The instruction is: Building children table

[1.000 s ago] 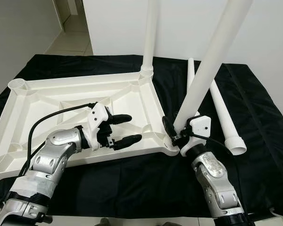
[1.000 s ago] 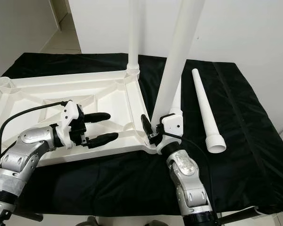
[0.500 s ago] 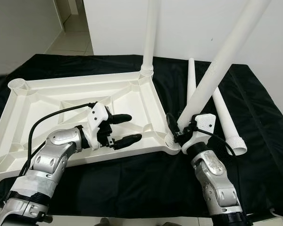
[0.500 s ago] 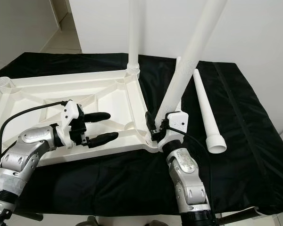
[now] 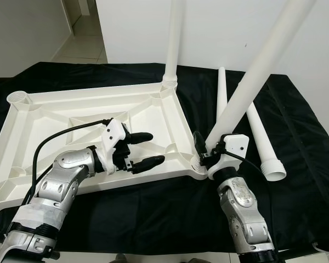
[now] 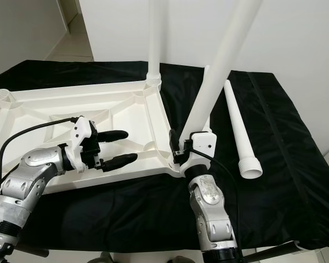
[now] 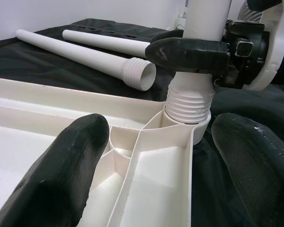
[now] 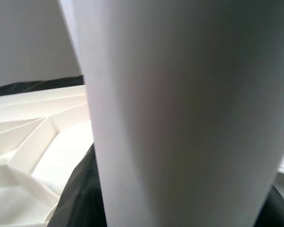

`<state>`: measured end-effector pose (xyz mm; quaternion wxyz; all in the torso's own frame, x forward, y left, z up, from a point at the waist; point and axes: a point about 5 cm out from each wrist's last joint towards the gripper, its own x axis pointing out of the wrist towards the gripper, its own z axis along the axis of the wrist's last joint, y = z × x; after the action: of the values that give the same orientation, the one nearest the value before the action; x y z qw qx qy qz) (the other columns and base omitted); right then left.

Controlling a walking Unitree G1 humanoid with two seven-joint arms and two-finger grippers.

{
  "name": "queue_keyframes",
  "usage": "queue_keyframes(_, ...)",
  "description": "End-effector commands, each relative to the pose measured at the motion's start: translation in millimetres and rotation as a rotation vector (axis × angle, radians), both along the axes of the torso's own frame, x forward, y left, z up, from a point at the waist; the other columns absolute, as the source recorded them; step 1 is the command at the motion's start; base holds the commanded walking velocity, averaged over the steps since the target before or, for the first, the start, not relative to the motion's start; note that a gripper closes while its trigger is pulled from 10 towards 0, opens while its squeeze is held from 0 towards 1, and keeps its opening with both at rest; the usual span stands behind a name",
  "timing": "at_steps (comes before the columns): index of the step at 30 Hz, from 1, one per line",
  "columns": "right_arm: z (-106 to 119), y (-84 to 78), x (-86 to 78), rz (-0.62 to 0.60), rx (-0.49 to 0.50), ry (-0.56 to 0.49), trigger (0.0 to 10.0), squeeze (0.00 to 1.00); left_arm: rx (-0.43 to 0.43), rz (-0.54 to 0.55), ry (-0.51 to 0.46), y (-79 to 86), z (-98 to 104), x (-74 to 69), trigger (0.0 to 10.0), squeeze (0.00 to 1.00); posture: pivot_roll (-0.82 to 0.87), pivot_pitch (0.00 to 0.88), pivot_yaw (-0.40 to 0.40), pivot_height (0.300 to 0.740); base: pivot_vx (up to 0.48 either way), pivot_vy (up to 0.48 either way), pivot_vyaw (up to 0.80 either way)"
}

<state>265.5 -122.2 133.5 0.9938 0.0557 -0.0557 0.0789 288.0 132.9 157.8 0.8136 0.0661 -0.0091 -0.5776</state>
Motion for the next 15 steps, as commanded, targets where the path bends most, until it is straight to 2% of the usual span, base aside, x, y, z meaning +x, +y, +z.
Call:
queue_keyframes(1, -34.1, -19.0, -2.8, -0.123, -0.02, 0.17, 10.0, 0.0, 0.006, -0.023, 0.0, 2.6, 1.8, -0.5, 10.0, 0.0, 0.04, 0.021, 0.0, 0.74, 0.0, 0.0, 0.0)
queue_keyframes(7, -35.3, -23.8, -1.9, -0.19, 0.003, 0.174, 10.0, 0.0, 0.007, -0.023, 0.001, 3.1, 1.6, -0.6, 10.0, 0.0, 0.04, 0.022, -0.001, 0.74, 0.0, 0.0, 0.0)
queue_keyframes(9, -37.9, -29.8, -1.0, -0.312, 0.003, 0.198, 10.0, 0.0, 0.009, -0.023, 0.0, 3.4, 1.6, -0.8, 10.0, 0.0, 0.04, 0.019, -0.005, 0.74, 0.0, 0.0, 0.0)
queue_keyframes(12, -39.0, -31.7, -0.8, -0.352, -0.006, 0.208, 10.0, 0.0, 0.01, -0.023, -0.001, 3.4, 1.5, -0.9, 10.0, 0.0, 0.04, 0.019, -0.005, 0.74, 0.0, 0.0, 0.0)
queue_keyframes(15, -45.0, -31.8, -2.5, -0.451, -0.038, 0.236, 10.0, 0.0, 0.009, -0.023, -0.002, 3.3, 1.4, -2.0, 10.0, 0.0, 0.05, 0.017, -0.011, 0.74, 0.0, 0.0, 0.0)
